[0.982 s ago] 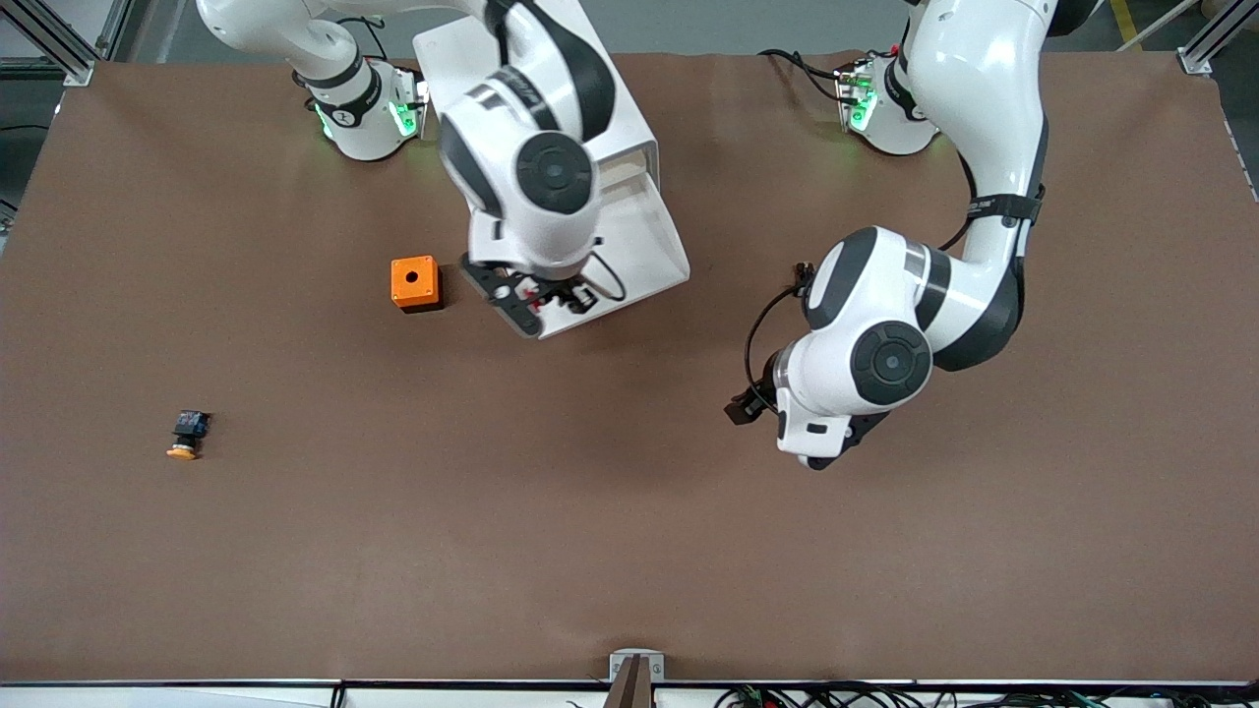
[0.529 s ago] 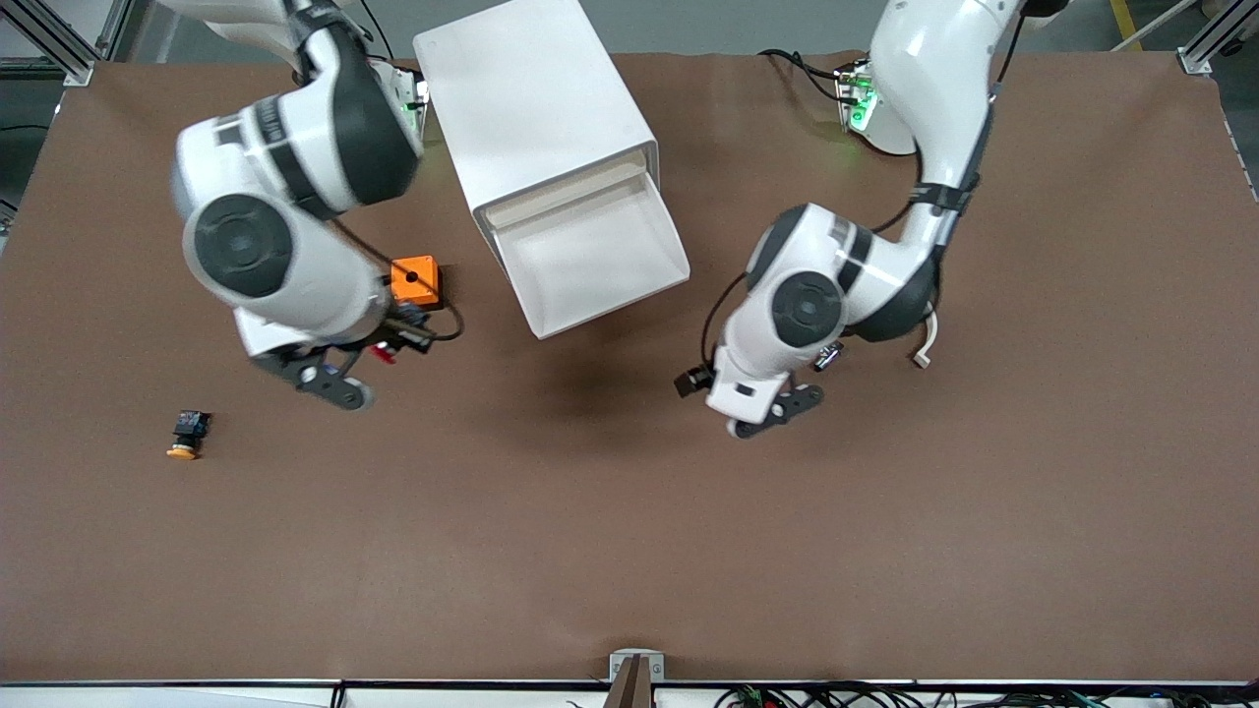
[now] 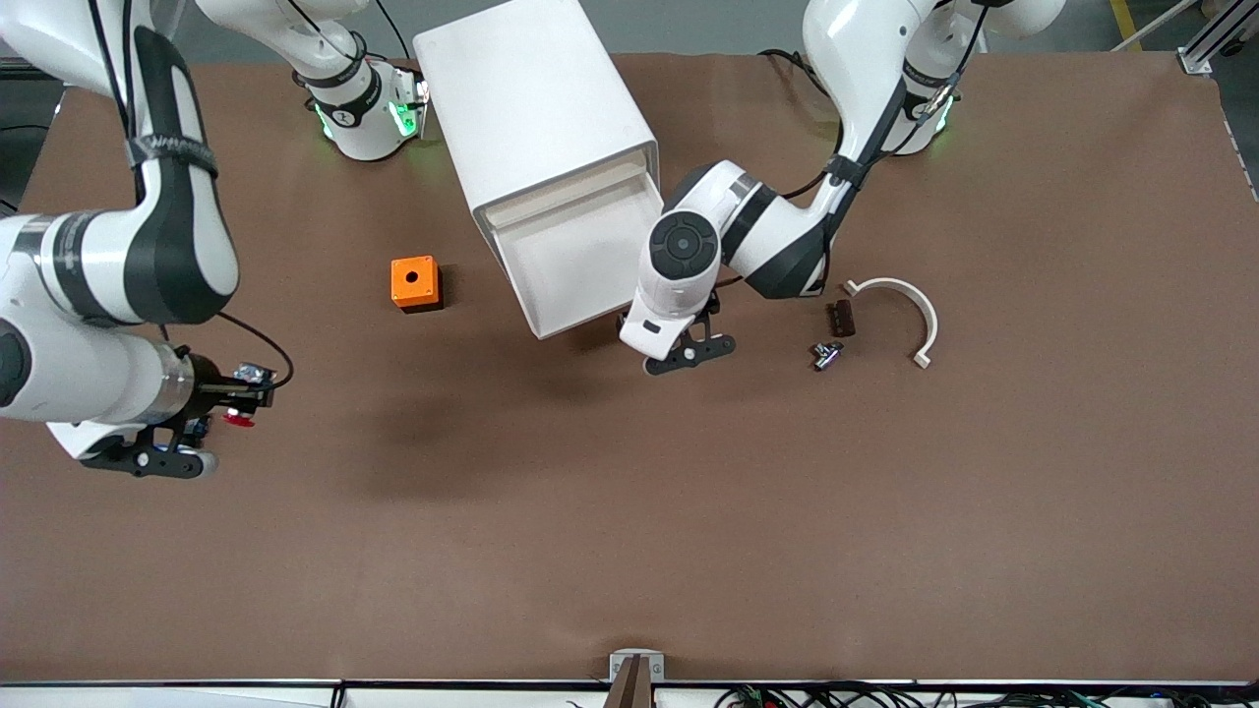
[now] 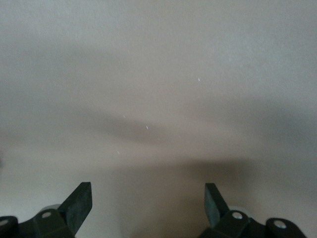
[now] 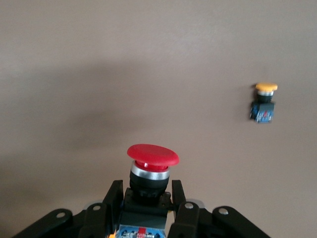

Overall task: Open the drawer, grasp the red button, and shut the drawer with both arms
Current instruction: 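Push the drawer shut with the left gripper while the right gripper carries the button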

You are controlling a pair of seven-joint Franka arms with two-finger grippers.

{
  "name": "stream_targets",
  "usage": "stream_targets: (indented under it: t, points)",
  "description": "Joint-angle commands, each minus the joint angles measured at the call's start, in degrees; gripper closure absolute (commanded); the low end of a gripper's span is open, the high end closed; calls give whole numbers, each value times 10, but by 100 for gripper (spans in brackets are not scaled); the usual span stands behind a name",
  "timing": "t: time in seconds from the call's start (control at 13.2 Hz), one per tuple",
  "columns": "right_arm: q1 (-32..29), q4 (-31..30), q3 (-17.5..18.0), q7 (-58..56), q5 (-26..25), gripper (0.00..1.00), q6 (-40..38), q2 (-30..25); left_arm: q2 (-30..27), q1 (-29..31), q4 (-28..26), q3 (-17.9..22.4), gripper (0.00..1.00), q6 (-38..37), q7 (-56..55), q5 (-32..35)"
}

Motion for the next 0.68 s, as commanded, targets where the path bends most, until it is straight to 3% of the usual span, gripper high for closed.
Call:
stream_targets:
  t: [0.0,0.23,0.45,0.6]
  points:
    - [-29,-76,12,-41,-9,84,89,-11,-18,-5,-15,-19,0,1,-27,11]
    - [-54,-125,12,-54,-9,84,185,7,-21,-6,-23,-47,0,1,-35,11]
    - [-80,-126,12,-159,-9,84,252,53,-23,-12,-25,-61,0,-1,-59,12]
    - [-91,-127,12,-165,-9,84,286,82,-22,-14,-25,-77,0,-4,-63,10]
